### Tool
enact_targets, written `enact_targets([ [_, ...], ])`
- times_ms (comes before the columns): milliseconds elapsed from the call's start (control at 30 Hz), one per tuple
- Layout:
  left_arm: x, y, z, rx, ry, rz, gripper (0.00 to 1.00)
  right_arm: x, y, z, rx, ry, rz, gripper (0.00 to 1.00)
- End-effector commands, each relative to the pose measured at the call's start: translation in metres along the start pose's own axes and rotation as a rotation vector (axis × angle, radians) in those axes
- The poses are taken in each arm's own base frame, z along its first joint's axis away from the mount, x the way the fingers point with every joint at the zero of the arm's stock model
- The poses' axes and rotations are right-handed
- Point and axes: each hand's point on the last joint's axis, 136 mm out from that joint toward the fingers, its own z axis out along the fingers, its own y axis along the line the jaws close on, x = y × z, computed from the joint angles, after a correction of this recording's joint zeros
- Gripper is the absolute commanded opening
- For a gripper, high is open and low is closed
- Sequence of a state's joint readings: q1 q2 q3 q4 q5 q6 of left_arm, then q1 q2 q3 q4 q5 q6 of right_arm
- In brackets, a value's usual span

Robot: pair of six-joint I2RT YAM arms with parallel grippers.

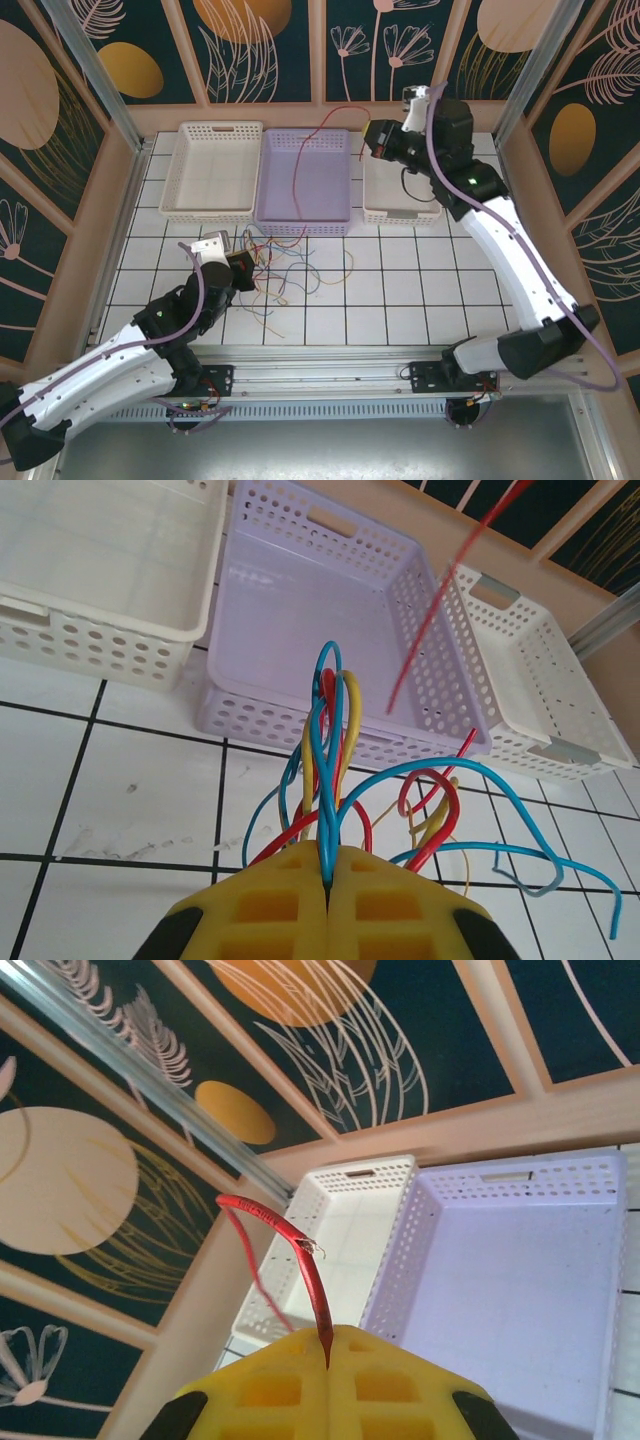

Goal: Untangle the cables
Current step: Place the cable in the container.

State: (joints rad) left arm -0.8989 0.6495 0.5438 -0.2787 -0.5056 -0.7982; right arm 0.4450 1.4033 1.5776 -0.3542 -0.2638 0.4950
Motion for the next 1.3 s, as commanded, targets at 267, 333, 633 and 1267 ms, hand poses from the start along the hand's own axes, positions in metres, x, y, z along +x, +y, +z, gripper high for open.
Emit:
enact_targets([
  [267,0.002,-0.01,0.003,0.065,-0.006,-0.043,0.0,0.061,-0.032,0.121,0.12,0.146,-0.08,0.0],
  [333,0.003,-0.01,0.003,0.068,-0.004,-0.043,0.0,0.083,-0.044,0.143,0.16,0.199,-0.088,0.0],
  [633,0.003,-0.013,0.003,0.082,0.002,-0.046,0.0,0.135,-0.092,0.2,0.32,0.303,-0.117,0.0],
  [1267,0.009,-0.015,0.006,0.104,0.012,-0.062,0.0,0.159,-0.133,0.234,0.429,0.418,-0.108,0.25],
])
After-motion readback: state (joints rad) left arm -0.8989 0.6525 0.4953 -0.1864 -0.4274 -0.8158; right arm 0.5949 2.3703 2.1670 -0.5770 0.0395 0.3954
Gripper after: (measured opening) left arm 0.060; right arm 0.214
